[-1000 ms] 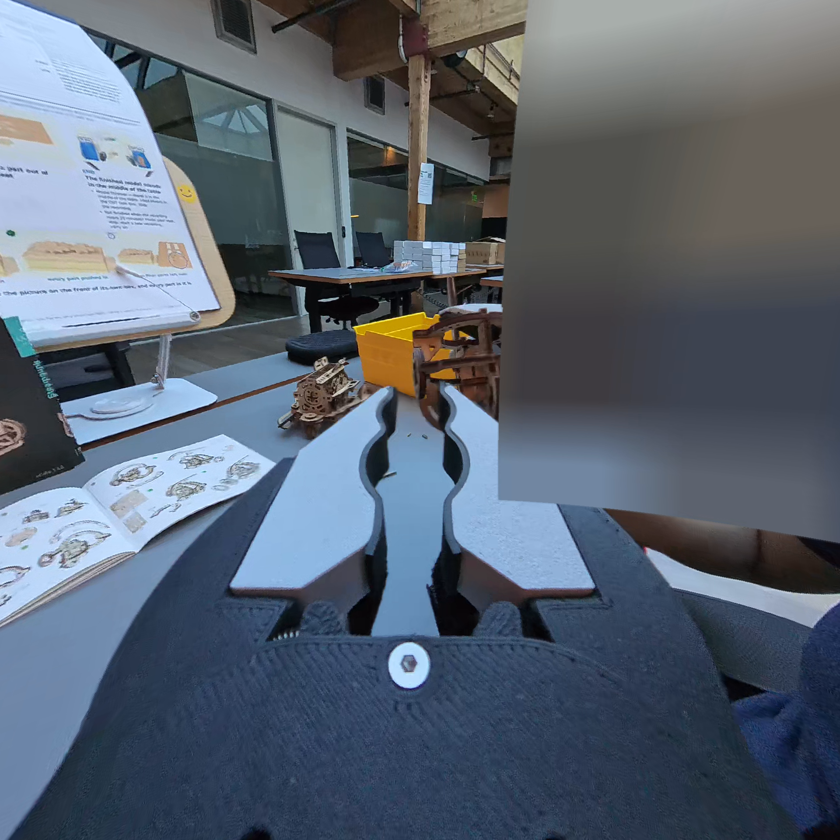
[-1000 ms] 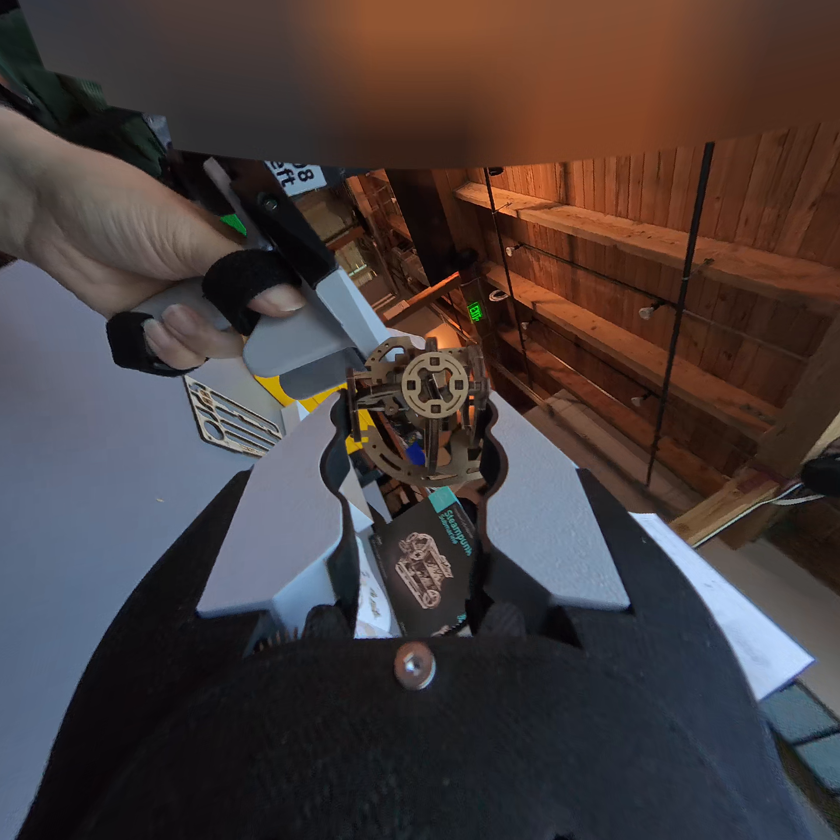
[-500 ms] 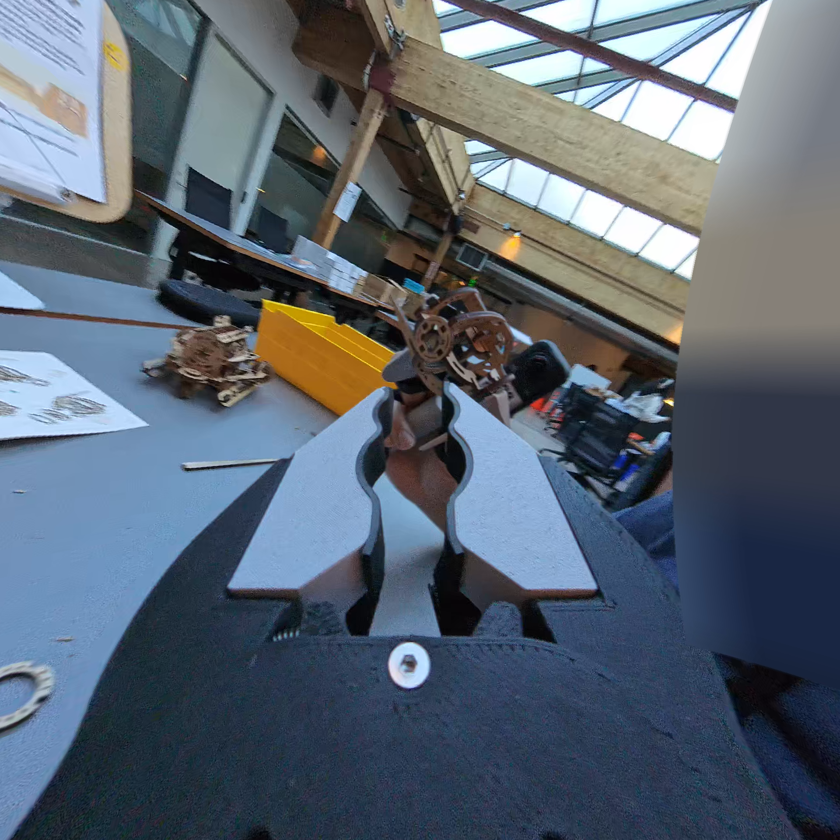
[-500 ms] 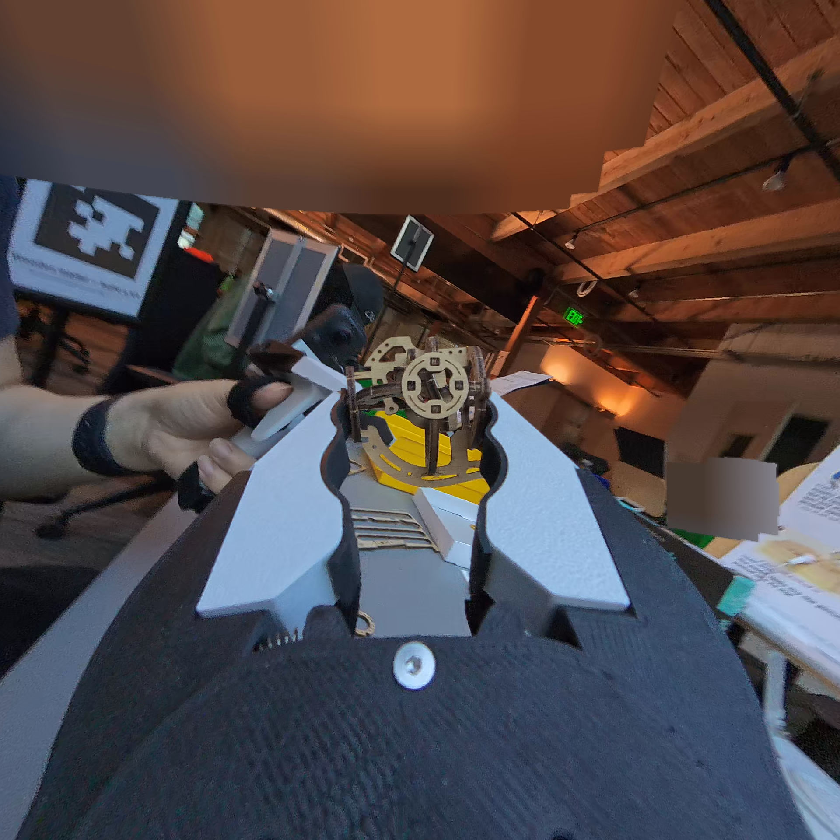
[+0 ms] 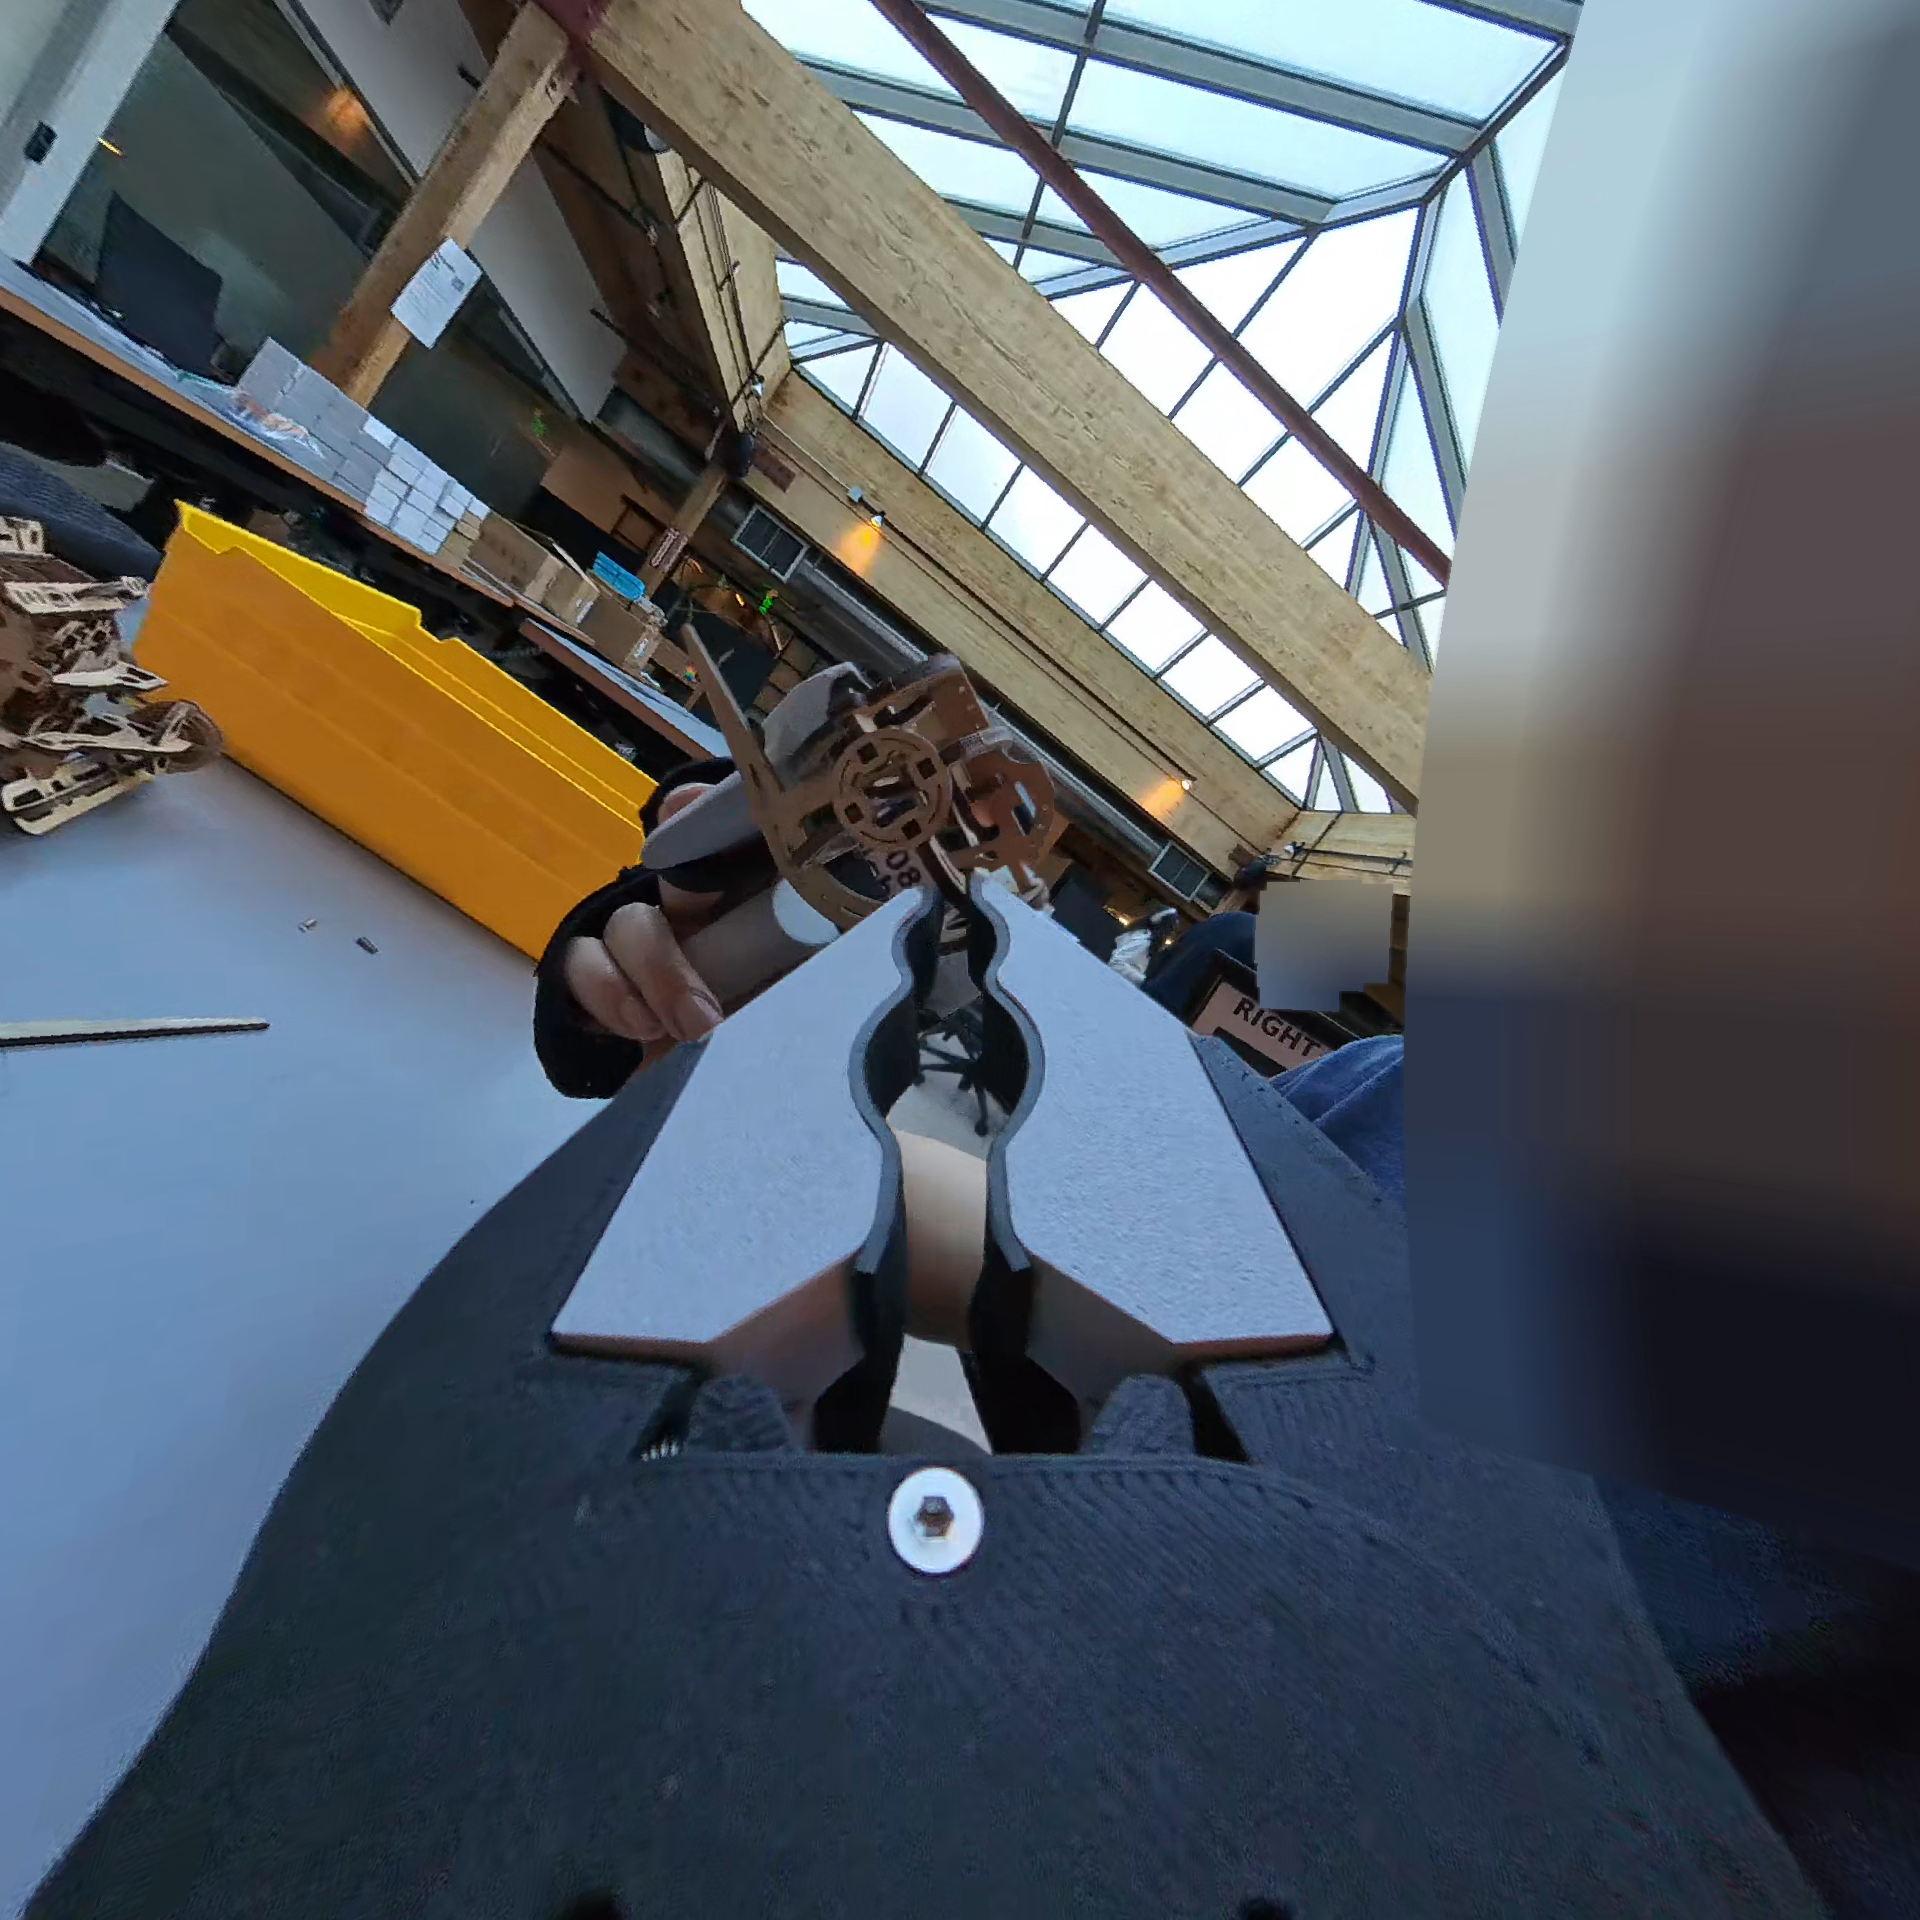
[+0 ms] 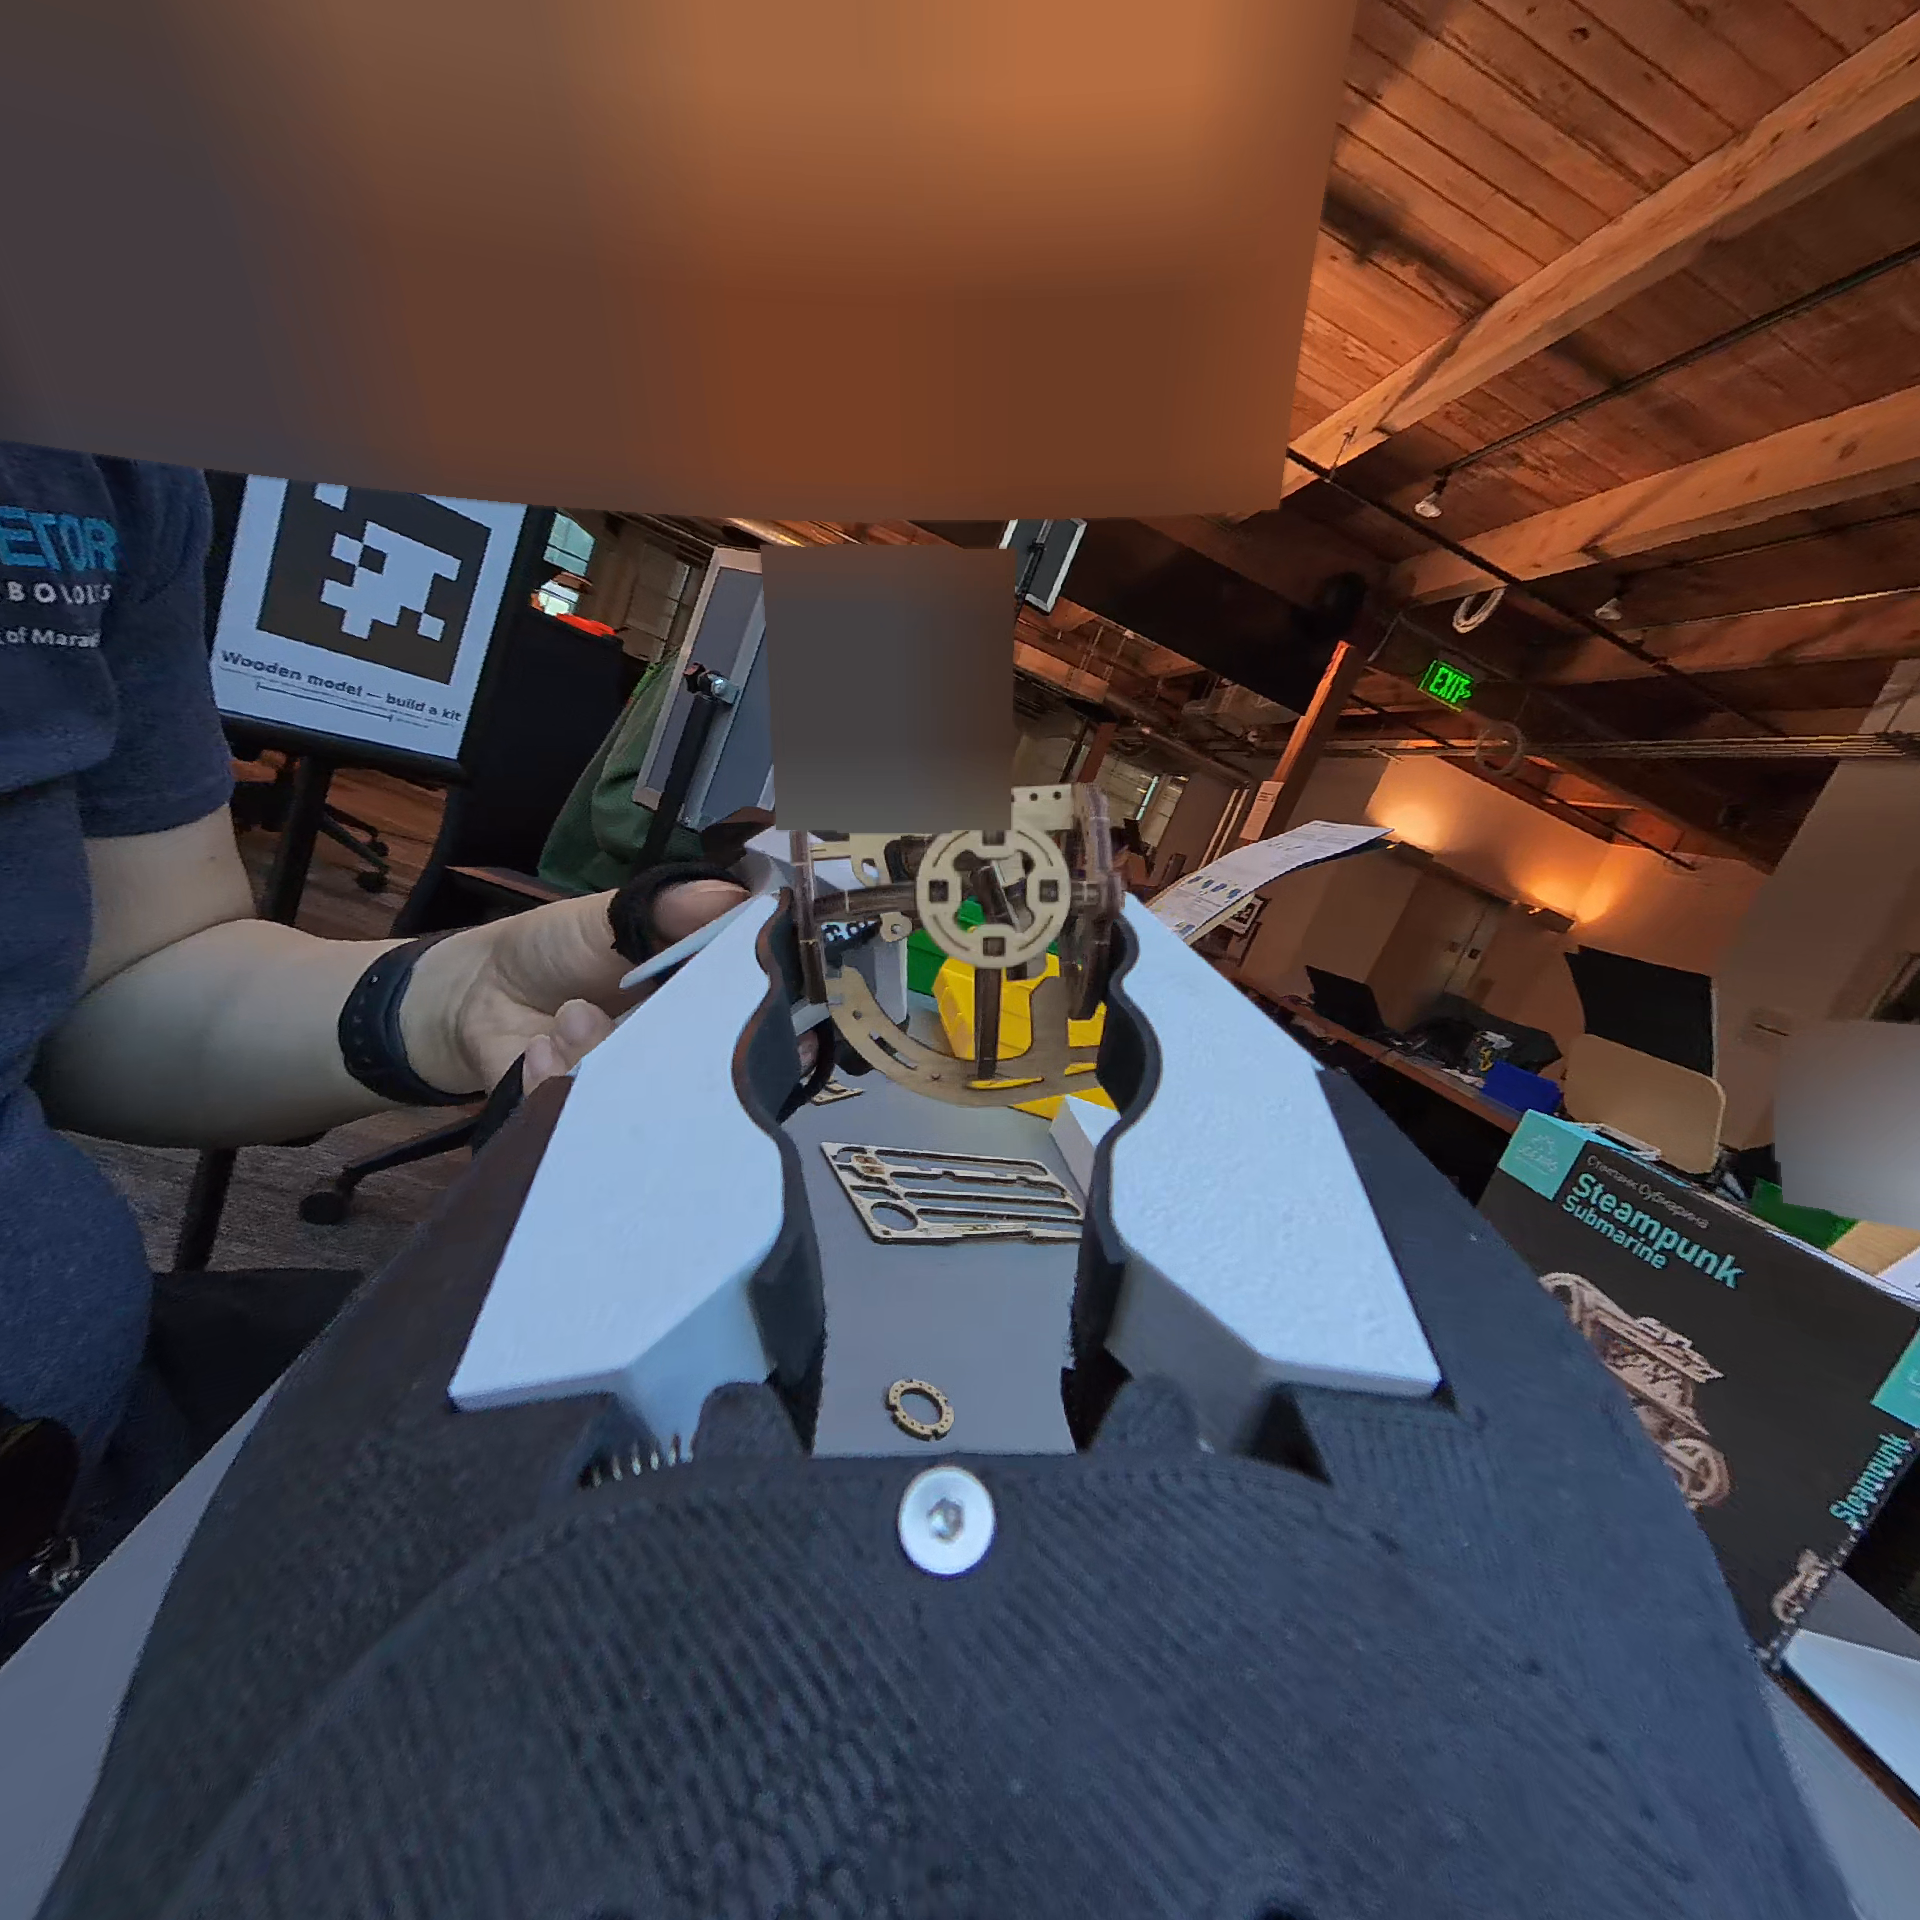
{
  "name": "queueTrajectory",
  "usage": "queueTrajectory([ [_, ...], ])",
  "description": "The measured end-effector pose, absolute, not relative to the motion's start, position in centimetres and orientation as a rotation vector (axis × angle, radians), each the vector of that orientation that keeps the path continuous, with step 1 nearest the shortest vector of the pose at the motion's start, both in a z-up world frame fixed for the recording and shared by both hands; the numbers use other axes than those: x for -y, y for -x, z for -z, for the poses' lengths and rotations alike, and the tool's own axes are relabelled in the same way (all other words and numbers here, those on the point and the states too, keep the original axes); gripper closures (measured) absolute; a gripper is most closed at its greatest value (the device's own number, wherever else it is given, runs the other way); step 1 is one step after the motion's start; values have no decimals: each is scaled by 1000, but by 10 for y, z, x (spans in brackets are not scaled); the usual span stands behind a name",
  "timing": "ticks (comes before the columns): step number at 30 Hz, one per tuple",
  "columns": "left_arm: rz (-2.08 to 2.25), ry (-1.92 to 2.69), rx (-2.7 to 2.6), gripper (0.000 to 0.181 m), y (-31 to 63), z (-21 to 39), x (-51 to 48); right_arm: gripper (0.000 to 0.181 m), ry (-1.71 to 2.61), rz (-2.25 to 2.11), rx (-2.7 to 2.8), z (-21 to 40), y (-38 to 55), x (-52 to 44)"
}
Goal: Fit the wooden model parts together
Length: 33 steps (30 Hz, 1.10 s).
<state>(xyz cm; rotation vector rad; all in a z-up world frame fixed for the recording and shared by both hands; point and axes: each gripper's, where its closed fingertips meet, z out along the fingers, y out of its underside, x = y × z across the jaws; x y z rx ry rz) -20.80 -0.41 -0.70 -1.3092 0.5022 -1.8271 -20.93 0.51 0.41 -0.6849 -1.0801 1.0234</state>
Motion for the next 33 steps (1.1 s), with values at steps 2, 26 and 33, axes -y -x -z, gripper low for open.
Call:
queueTrajectory([
  [2,1846,1293,-492,180,210,6,4,127,700,-1038,1095,0,211,-6],
  [26,1963,1387,-397,181,214,26,-3,127,705,-867,1236,21,219,-10],
  [33,1720,1340,-283,181,240,28,-27,116,837,-929,1142,18,214,-32],
])
